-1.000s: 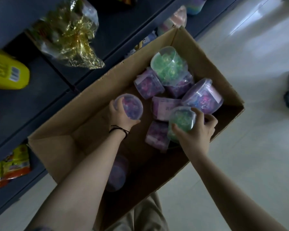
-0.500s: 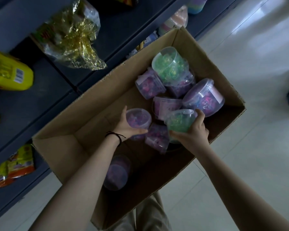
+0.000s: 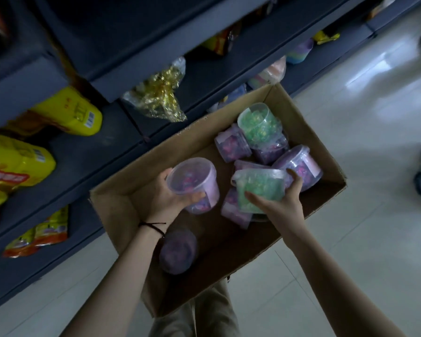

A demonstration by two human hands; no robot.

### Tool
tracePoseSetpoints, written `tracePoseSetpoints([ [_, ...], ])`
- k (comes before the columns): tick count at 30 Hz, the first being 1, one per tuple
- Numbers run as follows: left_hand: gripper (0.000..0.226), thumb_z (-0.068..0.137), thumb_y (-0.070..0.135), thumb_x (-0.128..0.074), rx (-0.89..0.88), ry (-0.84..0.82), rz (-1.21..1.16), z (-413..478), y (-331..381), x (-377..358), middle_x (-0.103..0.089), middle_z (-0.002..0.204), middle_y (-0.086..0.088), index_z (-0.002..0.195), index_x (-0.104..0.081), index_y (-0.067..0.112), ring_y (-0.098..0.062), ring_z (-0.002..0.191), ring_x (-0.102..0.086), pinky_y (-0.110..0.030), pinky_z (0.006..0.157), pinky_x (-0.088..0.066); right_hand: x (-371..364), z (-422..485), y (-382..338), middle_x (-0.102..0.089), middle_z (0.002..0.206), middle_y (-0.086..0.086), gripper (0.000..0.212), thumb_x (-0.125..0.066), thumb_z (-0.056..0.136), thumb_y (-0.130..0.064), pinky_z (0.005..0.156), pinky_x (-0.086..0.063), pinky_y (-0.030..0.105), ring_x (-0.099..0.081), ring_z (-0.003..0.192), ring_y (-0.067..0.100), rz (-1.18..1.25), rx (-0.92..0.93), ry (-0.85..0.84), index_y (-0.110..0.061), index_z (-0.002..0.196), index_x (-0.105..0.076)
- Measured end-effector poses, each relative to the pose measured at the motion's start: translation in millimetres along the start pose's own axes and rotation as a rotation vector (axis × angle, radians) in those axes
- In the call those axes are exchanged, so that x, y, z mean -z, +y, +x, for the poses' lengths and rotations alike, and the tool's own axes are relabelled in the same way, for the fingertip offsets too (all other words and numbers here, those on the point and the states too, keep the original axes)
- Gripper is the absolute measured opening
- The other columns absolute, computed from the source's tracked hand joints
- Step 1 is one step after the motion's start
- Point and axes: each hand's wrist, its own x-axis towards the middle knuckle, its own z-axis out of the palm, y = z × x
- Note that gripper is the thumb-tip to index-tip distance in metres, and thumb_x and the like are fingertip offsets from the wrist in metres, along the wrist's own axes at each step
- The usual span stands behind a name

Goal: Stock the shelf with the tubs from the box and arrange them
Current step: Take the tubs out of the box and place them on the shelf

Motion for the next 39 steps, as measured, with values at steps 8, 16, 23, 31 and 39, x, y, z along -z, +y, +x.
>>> tracePoseSetpoints([
  [8, 0.124, 0.035, 0.04, -0.089, -0.221, -0.022, -0.285, -81, 136, 66, -0.051, 0.135, 0.003, 0.142, -0.028, 0.029, -0.004, 0.119, -0.053, -0.018, 0.087, -0.049, 17, -74, -150, -0.046, 0.126, -0.002, 0.093, -0.082, 0.069, -0.008, 0.086, -0.057, 0.03, -0.06, 0.107, 0.003, 0.295, 0.329, -0.115, -0.034, 0.135, -0.022],
  [16, 0.106, 0.05, 0.06, -0.083, -0.574, 0.141, -0.314, -175, 272, 123, -0.054, 0.13, -0.009, 0.133, -0.043, 0.009, -0.016, 0.12, -0.053, -0.032, 0.101, -0.045, 40, -156, -292, -0.048, 0.13, 0.009, 0.102, -0.091, 0.042, -0.043, 0.09, -0.054, 0.052, -0.06, 0.115, 0.02, 0.37, 0.641, -0.201, -0.042, 0.124, -0.031],
  [23, 0.104, 0.04, 0.064, -0.084, -0.8, 0.282, -0.411, -251, 340, 184, -0.052, 0.124, 0.006, 0.126, -0.04, 0.024, 0.005, 0.111, -0.054, -0.012, 0.088, -0.046, 35, -226, -377, -0.048, 0.129, 0.005, 0.106, -0.09, 0.045, -0.045, 0.093, -0.053, 0.047, -0.06, 0.113, 0.014, 0.371, 0.87, -0.313, -0.036, 0.129, -0.026],
  [31, 0.12, 0.034, 0.048, -0.088, -0.787, 0.483, -0.411, -286, 335, 302, -0.051, 0.132, 0.004, 0.138, -0.036, 0.02, -0.006, 0.118, -0.053, -0.03, 0.098, -0.048, -55, -296, -437, -0.045, 0.124, -0.005, 0.098, -0.088, 0.051, -0.032, 0.082, -0.053, 0.019, -0.058, 0.103, -0.006, 0.325, 1.016, -0.473, -0.036, 0.125, -0.024],
  [39, 0.122, 0.037, 0.045, -0.089, -0.674, 0.693, -0.383, -273, 300, 444, -0.04, 0.141, 0.003, 0.142, -0.03, 0.028, -0.01, 0.125, -0.046, -0.038, 0.103, -0.044, -198, -343, -452, -0.049, 0.119, -0.01, 0.09, -0.092, 0.056, -0.021, 0.086, -0.054, 0.027, -0.057, 0.108, 0.005, 0.289, 0.995, -0.539, -0.048, 0.111, -0.027],
])
